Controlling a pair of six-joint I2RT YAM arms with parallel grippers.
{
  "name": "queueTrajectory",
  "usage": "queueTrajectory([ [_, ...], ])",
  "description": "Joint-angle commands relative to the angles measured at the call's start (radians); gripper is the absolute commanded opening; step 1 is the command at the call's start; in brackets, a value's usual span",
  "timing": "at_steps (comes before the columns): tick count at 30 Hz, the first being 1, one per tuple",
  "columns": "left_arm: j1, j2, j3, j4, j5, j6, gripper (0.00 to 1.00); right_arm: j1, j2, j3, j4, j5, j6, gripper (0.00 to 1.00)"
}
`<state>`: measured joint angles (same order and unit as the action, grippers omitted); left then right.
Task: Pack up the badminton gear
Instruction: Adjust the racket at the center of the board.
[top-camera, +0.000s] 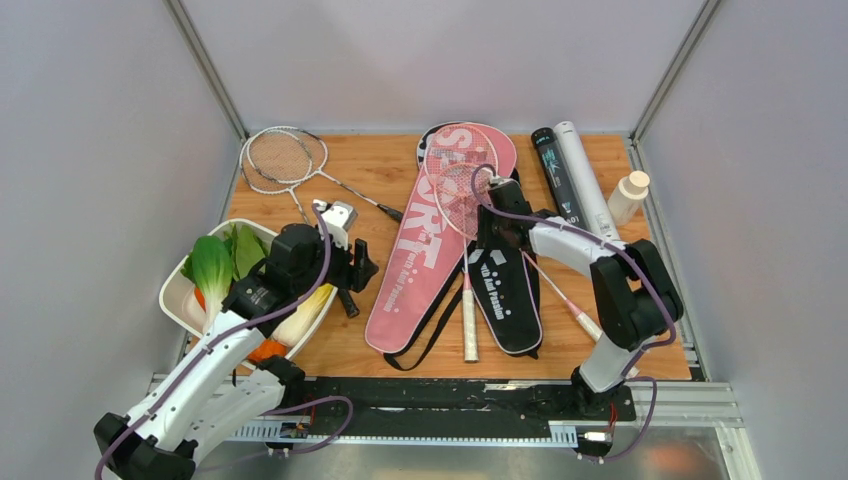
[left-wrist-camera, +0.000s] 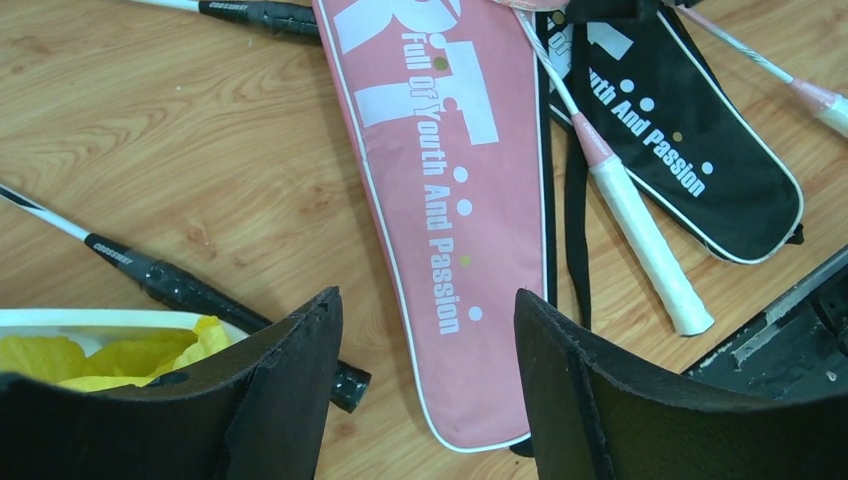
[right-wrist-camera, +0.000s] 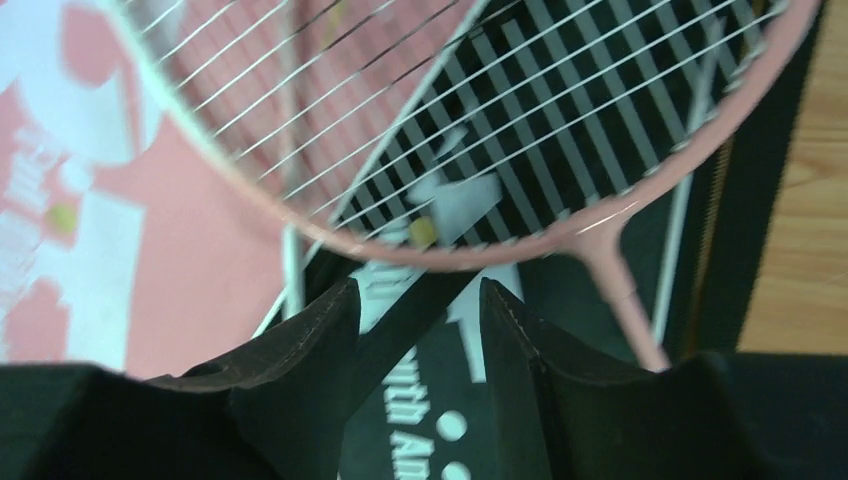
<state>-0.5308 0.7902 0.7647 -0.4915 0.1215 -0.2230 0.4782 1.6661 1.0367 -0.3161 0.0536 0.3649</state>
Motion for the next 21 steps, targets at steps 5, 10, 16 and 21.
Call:
queueTrajectory([
  [5,-0.005,-0.012,0.000,-0.009,-0.026,-0.013,0.71,-0.071,0.057,0.093,0.052,0.214,-0.007,0.48],
  [10,-0.005,0.023,0.029,-0.051,-0.078,0.024,0.71,-0.086,0.056,0.106,0.056,0.190,-0.002,0.47],
  [16,-0.005,0.036,0.031,-0.037,-0.080,0.025,0.71,-0.078,0.027,0.084,0.053,0.069,-0.044,0.51],
  [21,-0.005,0.044,0.020,-0.017,-0.021,0.034,0.70,-0.082,-0.040,0.092,0.010,-0.068,-0.162,0.56],
])
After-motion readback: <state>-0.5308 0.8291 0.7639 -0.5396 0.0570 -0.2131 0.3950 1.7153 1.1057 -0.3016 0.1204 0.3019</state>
